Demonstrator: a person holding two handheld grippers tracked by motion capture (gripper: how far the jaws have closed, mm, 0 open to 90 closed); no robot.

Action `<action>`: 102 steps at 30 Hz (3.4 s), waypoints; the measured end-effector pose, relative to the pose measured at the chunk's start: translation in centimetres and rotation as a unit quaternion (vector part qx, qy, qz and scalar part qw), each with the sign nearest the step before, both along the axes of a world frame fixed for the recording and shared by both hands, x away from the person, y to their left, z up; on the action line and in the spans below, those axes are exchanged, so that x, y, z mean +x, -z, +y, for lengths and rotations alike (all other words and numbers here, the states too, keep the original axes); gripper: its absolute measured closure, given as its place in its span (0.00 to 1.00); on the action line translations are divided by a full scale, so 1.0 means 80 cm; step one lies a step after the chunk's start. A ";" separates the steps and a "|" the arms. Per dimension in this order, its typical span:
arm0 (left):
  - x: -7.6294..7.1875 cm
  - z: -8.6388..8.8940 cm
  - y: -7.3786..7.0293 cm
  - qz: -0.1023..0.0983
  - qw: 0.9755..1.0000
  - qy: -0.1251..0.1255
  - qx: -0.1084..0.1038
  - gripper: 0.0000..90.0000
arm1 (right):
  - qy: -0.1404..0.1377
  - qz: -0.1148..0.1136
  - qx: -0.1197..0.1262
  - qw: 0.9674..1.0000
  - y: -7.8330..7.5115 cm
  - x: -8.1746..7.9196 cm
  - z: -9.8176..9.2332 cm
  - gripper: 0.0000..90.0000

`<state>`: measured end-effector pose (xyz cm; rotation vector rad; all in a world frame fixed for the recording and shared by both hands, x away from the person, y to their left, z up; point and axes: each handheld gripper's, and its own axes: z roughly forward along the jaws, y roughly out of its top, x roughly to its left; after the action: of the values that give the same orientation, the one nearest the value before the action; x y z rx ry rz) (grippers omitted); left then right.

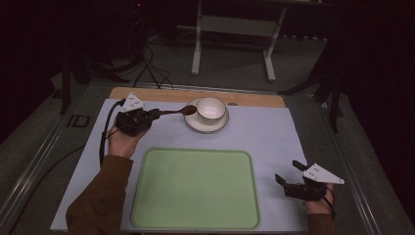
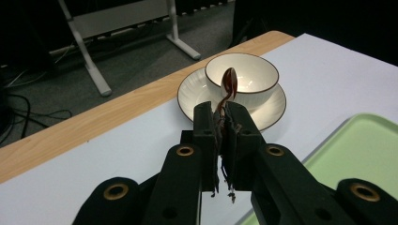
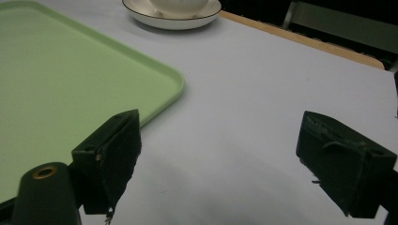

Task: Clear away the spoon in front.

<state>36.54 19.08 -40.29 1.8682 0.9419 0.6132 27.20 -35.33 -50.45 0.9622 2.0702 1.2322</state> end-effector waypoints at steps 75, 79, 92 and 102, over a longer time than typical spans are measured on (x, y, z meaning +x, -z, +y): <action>-0.066 0.063 0.035 -0.015 0.992 -0.118 -0.043 0.91 | 0.001 -0.014 0.003 1.000 -0.003 -0.002 0.000 0.16; -0.045 0.057 0.038 -0.016 0.989 -0.131 -0.070 0.92 | 0.001 -0.013 0.002 1.000 -0.002 -0.002 0.000 0.16; -0.031 0.050 0.031 0.010 0.990 -0.090 -0.105 0.93 | 0.001 -0.013 0.001 1.000 -0.002 -0.002 -0.001 0.16; -0.058 0.055 0.022 0.021 0.993 -0.063 -0.093 0.93 | -0.001 -0.012 0.000 1.000 -0.002 -0.002 0.000 0.16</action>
<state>31.94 23.44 -42.08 1.6708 1.1127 0.5428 27.05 -35.33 -50.30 0.9425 2.0528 1.2387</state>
